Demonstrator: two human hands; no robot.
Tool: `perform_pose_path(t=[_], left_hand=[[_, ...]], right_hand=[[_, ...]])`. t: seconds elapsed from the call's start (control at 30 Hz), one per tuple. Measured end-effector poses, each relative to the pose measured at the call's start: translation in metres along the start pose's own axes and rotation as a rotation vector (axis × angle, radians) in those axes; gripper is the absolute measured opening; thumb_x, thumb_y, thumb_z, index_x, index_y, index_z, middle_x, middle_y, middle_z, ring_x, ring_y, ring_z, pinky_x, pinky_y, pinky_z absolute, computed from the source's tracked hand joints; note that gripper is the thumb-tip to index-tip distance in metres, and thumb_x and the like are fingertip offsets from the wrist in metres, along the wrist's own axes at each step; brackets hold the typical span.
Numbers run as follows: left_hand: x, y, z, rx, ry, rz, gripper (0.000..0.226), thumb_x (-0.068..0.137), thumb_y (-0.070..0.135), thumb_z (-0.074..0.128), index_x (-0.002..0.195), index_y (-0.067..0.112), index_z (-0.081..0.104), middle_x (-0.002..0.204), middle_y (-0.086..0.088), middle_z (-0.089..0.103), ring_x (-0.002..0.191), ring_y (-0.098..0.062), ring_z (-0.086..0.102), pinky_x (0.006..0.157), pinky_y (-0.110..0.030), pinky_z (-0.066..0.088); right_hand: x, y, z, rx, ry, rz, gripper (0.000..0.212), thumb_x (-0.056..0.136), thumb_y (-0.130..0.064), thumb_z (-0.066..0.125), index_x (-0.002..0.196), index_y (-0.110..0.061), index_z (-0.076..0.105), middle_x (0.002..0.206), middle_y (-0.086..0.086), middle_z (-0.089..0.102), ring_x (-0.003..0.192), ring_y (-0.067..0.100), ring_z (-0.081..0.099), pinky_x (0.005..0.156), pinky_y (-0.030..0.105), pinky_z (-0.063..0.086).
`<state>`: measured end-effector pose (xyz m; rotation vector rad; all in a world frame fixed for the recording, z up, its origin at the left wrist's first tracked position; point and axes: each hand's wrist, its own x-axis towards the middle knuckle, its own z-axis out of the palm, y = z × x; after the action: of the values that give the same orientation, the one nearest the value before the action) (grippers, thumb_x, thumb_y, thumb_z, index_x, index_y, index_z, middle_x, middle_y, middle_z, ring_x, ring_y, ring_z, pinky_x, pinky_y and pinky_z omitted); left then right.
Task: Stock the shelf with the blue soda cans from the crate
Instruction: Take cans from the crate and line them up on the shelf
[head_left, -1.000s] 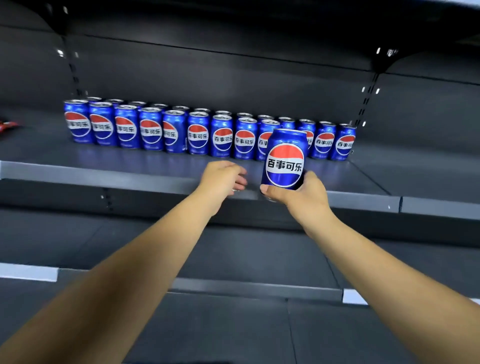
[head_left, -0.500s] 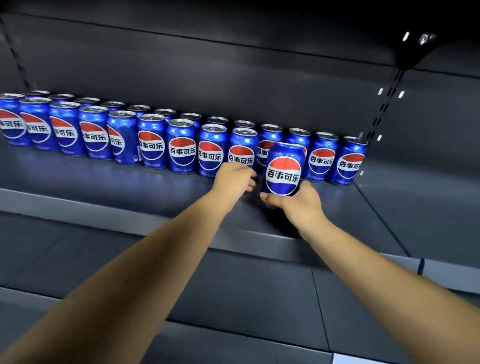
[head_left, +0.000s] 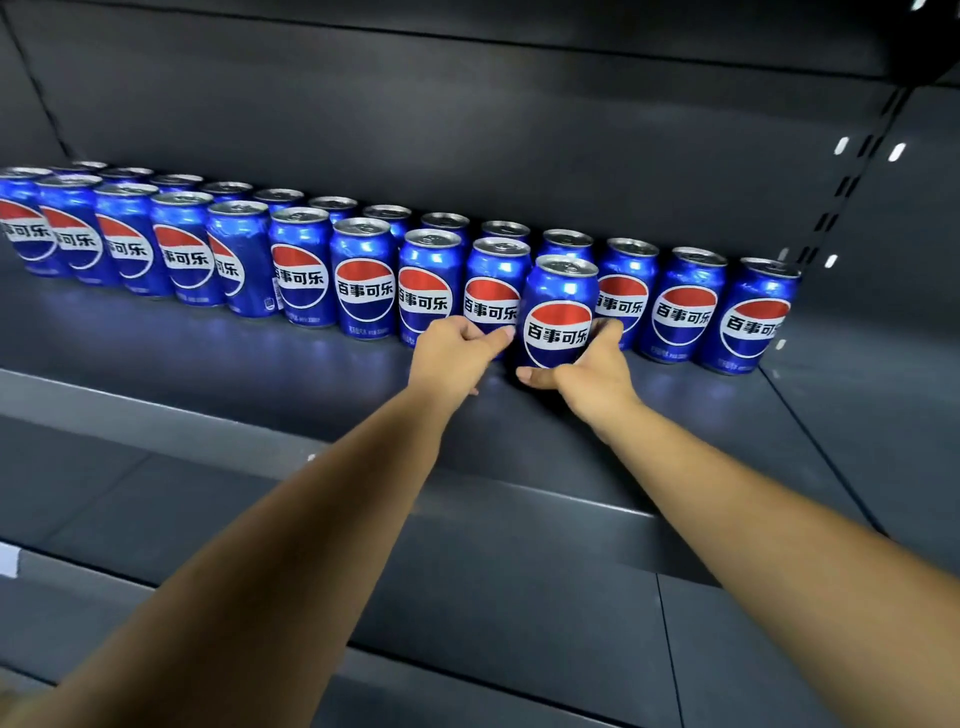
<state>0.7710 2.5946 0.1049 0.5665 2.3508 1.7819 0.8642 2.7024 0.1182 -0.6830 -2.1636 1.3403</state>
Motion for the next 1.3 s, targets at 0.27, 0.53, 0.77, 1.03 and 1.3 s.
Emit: perform_pose_path(t=[0.27, 0.53, 0.77, 1.03, 1.3], left_hand=[[0.006, -0.002, 0.005, 0.117, 0.099, 0.056, 0.038, 0.085, 0.035, 0.068, 0.069, 0.012, 0.043, 0.082, -0.021, 0.067, 0.066, -0.023, 0.054, 0.069, -0.043, 0.053], [0.010, -0.004, -0.002, -0.083, 0.048, -0.029, 0.035, 0.085, 0.026, 0.070, 0.064, 0.012, 0.045, 0.060, -0.004, 0.057, 0.052, -0.012, 0.052, 0.033, -0.015, 0.036], [0.013, -0.006, -0.002, -0.082, 0.036, -0.015, 0.034, 0.087, 0.025, 0.068, 0.066, 0.012, 0.045, 0.062, -0.004, 0.057, 0.054, -0.012, 0.052, 0.034, -0.015, 0.038], [0.006, -0.007, -0.011, -0.236, 0.065, -0.077, 0.028, 0.086, 0.020, 0.069, 0.069, 0.009, 0.049, 0.065, -0.005, 0.056, 0.055, -0.013, 0.054, 0.043, -0.019, 0.049], [-0.006, -0.010, -0.056, -0.343, 0.137, -0.235, 0.010, 0.089, 0.004, 0.051, 0.079, 0.008, 0.052, 0.086, -0.011, 0.055, 0.070, -0.020, 0.058, 0.064, -0.032, 0.057]], right_hand=[[0.005, 0.013, 0.001, -0.029, 0.038, -0.058, 0.071, 0.066, -0.009, 0.083, 0.123, -0.015, 0.042, 0.128, 0.004, 0.044, 0.118, 0.019, 0.046, 0.102, 0.031, 0.039], [0.011, 0.015, 0.003, -0.004, 0.128, -0.065, 0.075, 0.076, -0.002, 0.074, 0.138, -0.009, 0.033, 0.136, 0.005, 0.051, 0.124, 0.019, 0.049, 0.097, 0.021, 0.037], [0.019, 0.020, 0.007, -0.039, 0.144, -0.062, 0.067, 0.077, -0.002, 0.072, 0.136, -0.013, 0.041, 0.132, 0.003, 0.056, 0.121, 0.018, 0.052, 0.096, 0.022, 0.039], [0.008, 0.013, 0.005, -0.090, 0.143, -0.037, 0.066, 0.080, -0.006, 0.072, 0.137, -0.010, 0.040, 0.135, 0.004, 0.053, 0.123, 0.019, 0.050, 0.092, 0.014, 0.035], [-0.045, -0.011, -0.011, -0.189, 0.221, 0.071, 0.070, 0.083, -0.009, 0.070, 0.142, -0.007, 0.033, 0.140, 0.010, 0.045, 0.126, 0.025, 0.046, 0.093, 0.023, 0.037]])
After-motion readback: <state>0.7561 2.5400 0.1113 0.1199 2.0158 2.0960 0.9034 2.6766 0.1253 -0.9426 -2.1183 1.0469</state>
